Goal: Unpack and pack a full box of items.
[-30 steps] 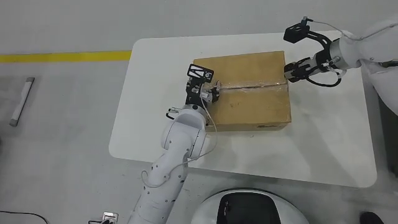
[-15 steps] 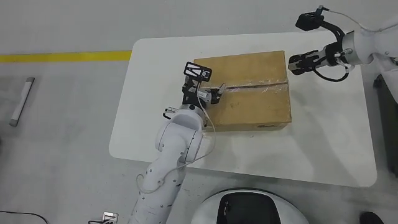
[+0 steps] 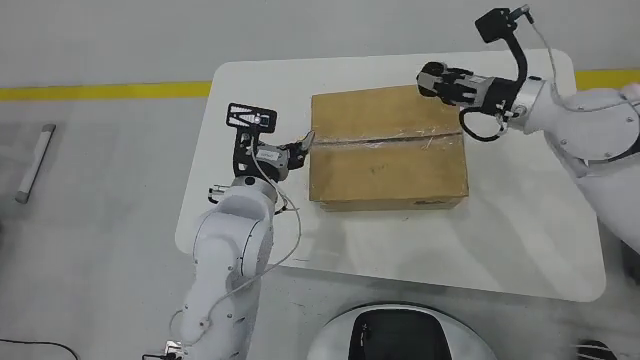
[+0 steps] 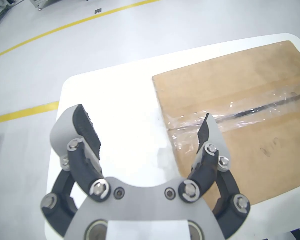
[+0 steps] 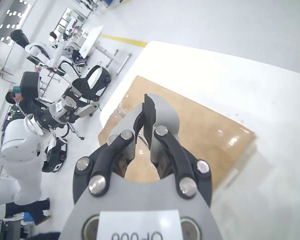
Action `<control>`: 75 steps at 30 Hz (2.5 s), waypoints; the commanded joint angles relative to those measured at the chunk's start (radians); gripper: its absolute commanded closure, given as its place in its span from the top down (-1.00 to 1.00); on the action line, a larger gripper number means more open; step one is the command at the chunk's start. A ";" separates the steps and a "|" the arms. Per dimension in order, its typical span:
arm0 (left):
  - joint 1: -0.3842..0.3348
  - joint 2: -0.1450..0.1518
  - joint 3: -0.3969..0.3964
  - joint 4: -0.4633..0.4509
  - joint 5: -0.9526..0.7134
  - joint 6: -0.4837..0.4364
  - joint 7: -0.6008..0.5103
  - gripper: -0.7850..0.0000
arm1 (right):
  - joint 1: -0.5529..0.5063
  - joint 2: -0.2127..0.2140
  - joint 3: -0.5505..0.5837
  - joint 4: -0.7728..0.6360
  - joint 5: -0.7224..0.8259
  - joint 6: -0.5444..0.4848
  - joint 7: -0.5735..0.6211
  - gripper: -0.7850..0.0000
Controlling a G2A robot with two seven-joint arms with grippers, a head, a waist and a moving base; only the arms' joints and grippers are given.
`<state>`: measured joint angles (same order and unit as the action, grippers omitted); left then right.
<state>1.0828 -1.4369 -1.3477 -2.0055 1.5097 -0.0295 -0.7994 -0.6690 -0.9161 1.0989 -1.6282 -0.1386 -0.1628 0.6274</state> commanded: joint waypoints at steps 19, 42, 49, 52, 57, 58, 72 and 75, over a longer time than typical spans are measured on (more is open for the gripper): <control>0.033 0.014 -0.070 -0.037 -0.040 -0.011 -0.006 1.00 | 0.014 -0.056 -0.182 0.072 -0.235 -0.054 -0.012 -1.00; 0.015 0.023 -0.051 -0.020 -0.072 -0.036 -0.014 1.00 | -0.208 -0.015 0.015 -0.087 -0.462 -0.022 -0.123 -1.00; 0.015 0.024 -0.050 -0.022 -0.075 -0.041 -0.017 1.00 | -0.259 -0.011 0.048 -0.106 -0.519 -0.002 -0.119 -1.00; 0.015 0.024 -0.050 -0.022 -0.075 -0.041 -0.017 1.00 | -0.276 -0.010 0.079 -0.137 -0.526 0.003 -0.156 -1.00; 0.015 0.024 -0.050 -0.022 -0.075 -0.041 -0.017 1.00 | -0.326 -0.007 0.107 -0.138 -0.556 0.005 -0.164 -1.00; 0.015 0.024 -0.050 -0.022 -0.075 -0.041 -0.017 1.00 | -0.330 -0.007 0.108 -0.140 -0.566 0.000 -0.169 -1.00; 0.132 0.027 -0.048 -0.025 -0.177 -0.022 0.128 1.00 | -0.525 0.002 0.356 -0.220 -0.535 0.133 -0.344 -1.00; 0.154 0.028 -0.049 -0.029 -0.195 -0.025 0.153 1.00 | -0.577 -0.002 0.368 -0.220 -0.520 0.156 -0.385 -1.00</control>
<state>1.2302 -1.4091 -1.3955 -2.0340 1.3198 -0.0536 -0.6559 -1.2307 -0.9166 1.4681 -1.8476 -0.6638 -0.0123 0.2551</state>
